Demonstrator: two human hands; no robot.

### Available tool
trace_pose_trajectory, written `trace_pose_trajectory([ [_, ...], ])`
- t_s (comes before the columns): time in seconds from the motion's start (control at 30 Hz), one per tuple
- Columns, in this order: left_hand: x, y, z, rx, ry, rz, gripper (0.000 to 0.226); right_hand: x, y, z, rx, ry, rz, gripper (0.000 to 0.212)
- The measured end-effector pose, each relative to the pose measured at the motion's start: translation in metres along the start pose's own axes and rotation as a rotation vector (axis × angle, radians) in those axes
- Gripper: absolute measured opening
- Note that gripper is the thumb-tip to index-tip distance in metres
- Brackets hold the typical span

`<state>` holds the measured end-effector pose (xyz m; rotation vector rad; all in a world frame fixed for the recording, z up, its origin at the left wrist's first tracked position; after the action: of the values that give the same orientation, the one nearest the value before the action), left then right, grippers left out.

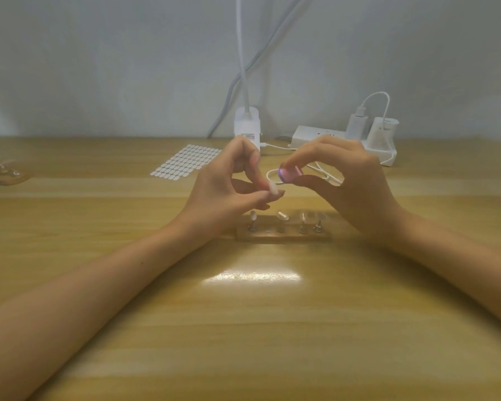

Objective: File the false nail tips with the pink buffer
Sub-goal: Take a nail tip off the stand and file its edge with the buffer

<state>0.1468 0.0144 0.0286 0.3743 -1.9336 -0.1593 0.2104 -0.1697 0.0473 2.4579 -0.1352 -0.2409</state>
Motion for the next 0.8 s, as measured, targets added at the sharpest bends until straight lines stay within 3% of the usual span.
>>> trace_pose_trajectory([
  [0.1,-0.001,0.001,-0.001,0.005,-0.019,-0.027,0.042,-0.013,-0.007,0.000,-0.022,0.104,0.055,0.011],
  [0.23,-0.001,0.002,0.000,0.020,0.007,-0.018,0.044,-0.001,-0.004,0.003,-0.046,0.014,0.070,0.009],
  [0.4,-0.001,0.002,-0.001,0.021,-0.003,-0.037,0.042,-0.009,-0.008,0.001,-0.048,0.116,0.046,0.012],
  [0.5,0.000,0.002,0.000,0.024,0.022,-0.032,0.044,0.006,-0.007,0.005,-0.073,0.042,0.066,0.008],
  [0.67,0.009,0.008,0.005,-0.032,0.008,0.040,0.036,0.018,0.002,0.010,-0.010,-0.011,-0.018,0.016],
  [0.8,0.026,0.016,0.007,-0.156,-0.071,-0.015,0.038,0.019,-0.003,0.016,-0.063,-0.033,-0.018,0.013],
])
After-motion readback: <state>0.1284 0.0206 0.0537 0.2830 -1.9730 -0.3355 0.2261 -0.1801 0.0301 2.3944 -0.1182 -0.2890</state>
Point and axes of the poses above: each hand's wrist, its own z-axis away from the middle knuckle, its own y-axis out of the back of the hand, x = y × z, the point moved 3 cm from there along -z, towards the middle knuckle, and after that the axes turned 7 degrees about y, right-handed, at the moved point
